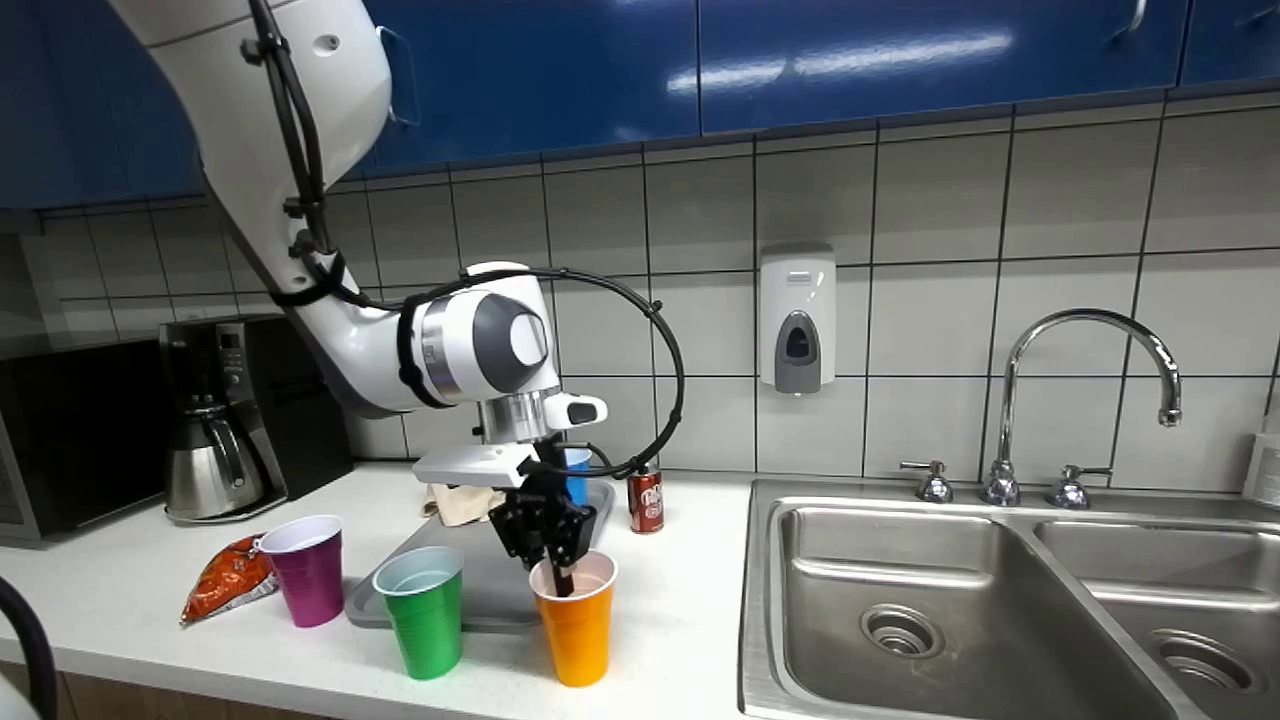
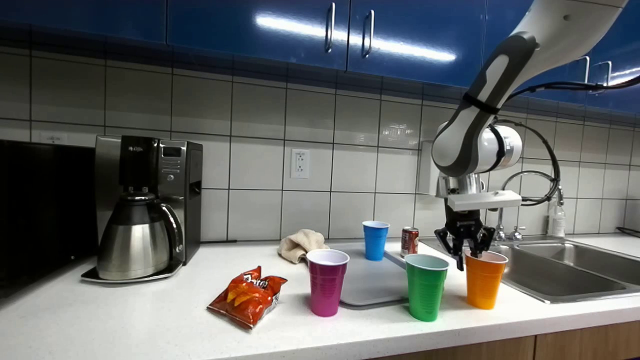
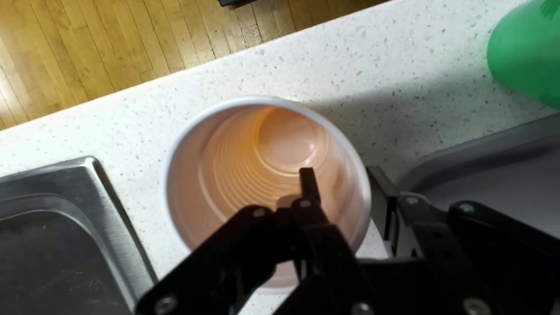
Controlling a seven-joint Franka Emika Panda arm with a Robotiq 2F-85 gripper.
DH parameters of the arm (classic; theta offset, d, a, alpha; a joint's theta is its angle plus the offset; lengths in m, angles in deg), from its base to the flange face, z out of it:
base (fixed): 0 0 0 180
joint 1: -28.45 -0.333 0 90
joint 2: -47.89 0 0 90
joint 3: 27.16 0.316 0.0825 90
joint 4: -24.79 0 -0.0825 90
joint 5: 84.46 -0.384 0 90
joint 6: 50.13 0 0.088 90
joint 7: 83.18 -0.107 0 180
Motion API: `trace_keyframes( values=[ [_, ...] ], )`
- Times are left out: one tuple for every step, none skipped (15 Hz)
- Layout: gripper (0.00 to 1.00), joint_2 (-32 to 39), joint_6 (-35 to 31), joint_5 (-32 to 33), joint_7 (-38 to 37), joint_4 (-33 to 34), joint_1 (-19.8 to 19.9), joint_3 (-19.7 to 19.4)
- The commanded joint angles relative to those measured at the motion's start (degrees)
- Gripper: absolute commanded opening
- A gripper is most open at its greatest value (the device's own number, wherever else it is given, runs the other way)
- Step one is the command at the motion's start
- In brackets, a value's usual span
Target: Put the green, maroon and yellow cups on the tray
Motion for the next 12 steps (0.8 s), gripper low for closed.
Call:
trace_keyframes(
  values=[
    [0.05, -2.0, 1.1, 1.2, -0.1, -0.6, -0.7, -0.5],
    [0.01, -2.2, 2.2, 1.0, -0.2, -0.4, -0.8, -0.5],
    [0.00, -2.7, 3.3, 0.6, 0.2, -0.1, -0.8, -0.4],
    [0.00, -3.2, 4.1, 0.4, 0.4, 0.0, -0.9, -0.4],
    [0.00, -3.9, 5.1, 0.4, 0.8, 0.3, -0.9, -0.3],
    [0.01, -4.4, 6.6, -0.7, 2.1, 0.8, -1.0, -0.1],
    [0.01, -5.0, 7.2, 0.2, 1.5, 1.1, -1.1, 0.0],
    [0.01, -5.5, 8.1, 0.1, 1.7, 1.5, -1.3, 0.2],
    [0.01, -5.8, 9.0, 0.1, 1.5, 2.0, -1.4, 0.4],
    [0.01, -6.2, 9.8, -0.1, 1.6, 2.3, -1.6, 0.6],
    [0.01, -6.5, 10.1, -0.1, 1.6, 2.5, -1.8, 0.7],
    [0.01, -6.6, 10.0, 0.1, 1.3, 2.7, -2.0, 0.9]
  ],
)
